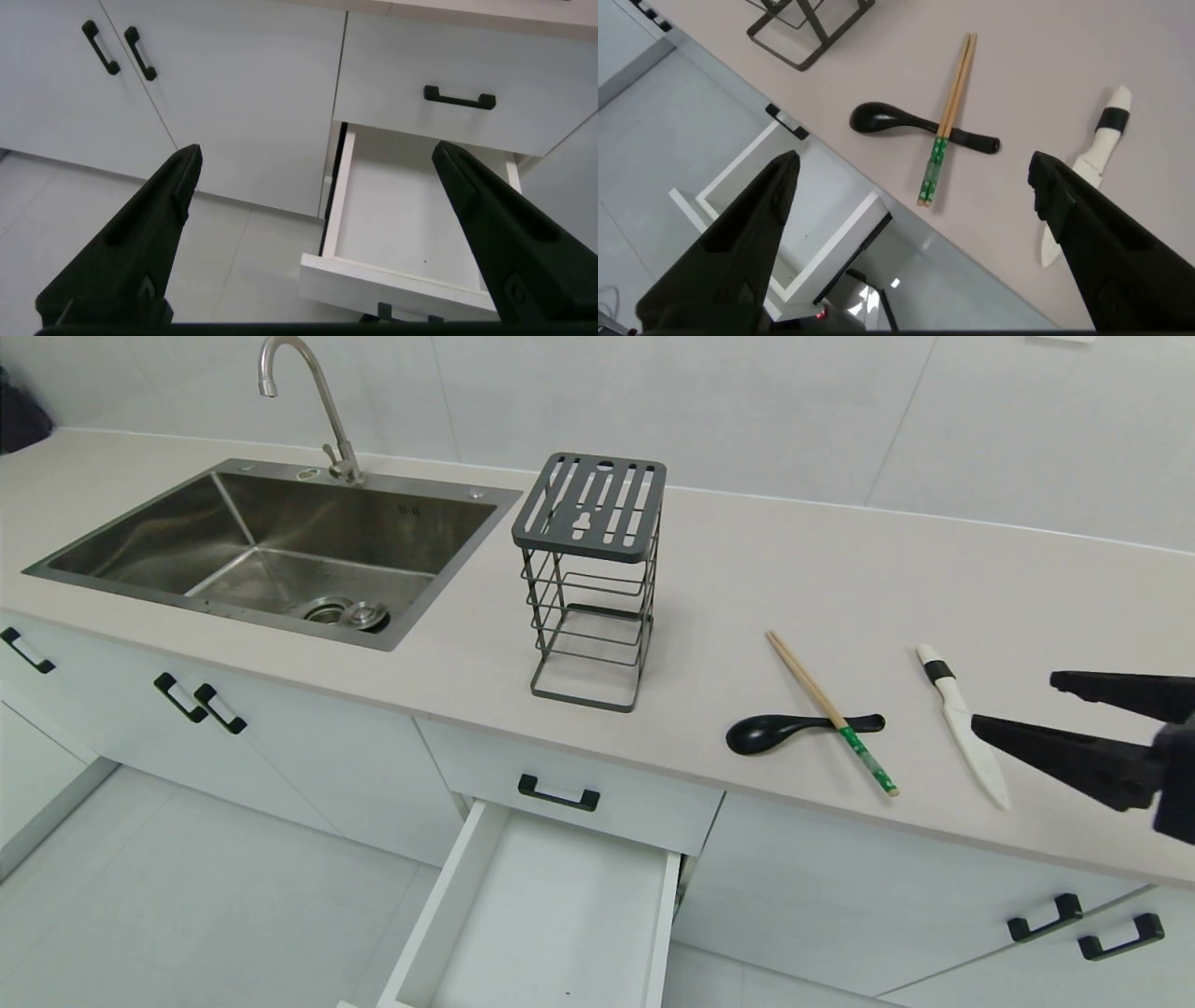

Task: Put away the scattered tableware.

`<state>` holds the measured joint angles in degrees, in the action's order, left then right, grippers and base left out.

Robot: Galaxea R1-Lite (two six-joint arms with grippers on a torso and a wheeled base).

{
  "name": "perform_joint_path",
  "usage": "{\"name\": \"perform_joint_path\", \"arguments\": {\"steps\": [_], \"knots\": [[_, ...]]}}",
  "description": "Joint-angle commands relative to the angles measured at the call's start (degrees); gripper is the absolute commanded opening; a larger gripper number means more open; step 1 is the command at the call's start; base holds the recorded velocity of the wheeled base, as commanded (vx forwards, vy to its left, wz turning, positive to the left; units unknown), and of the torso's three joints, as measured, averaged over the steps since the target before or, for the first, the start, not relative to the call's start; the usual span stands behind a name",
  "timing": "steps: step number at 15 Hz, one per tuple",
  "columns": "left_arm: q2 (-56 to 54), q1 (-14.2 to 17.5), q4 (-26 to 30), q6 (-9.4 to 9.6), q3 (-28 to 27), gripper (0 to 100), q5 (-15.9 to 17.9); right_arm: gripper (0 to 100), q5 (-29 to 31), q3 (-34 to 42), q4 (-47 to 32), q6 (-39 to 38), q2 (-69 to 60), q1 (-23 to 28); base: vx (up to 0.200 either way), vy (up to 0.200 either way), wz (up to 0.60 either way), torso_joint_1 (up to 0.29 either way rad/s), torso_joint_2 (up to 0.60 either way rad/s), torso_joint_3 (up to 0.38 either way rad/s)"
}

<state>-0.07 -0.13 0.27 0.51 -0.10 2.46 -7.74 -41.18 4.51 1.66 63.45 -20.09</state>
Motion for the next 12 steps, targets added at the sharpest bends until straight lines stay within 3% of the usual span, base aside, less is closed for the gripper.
{"name": "perform_joint_path", "arguments": {"steps": [1,8,12], "knots": [[0.07,-0.04,0.00,0.02,0.01,100,0.00,100,1.94,-1.10,-0.12,0.01,5.01,-3.55,0.000,0.000,0.00,0.000,0.00,0.000],[0.07,-0.04,0.00,0.02,0.01,100,0.00,100,9.24,1.10,-0.29,0.01,15.21,-5.57,0.000,0.000,0.00,0.000,0.00,0.000],[0.07,-0.04,0.00,0.02,0.01,100,0.00,100,9.67,3.91,0.06,-0.25,17.58,-2.23,0.000,0.000,0.00,0.000,0.00,0.000]]}}
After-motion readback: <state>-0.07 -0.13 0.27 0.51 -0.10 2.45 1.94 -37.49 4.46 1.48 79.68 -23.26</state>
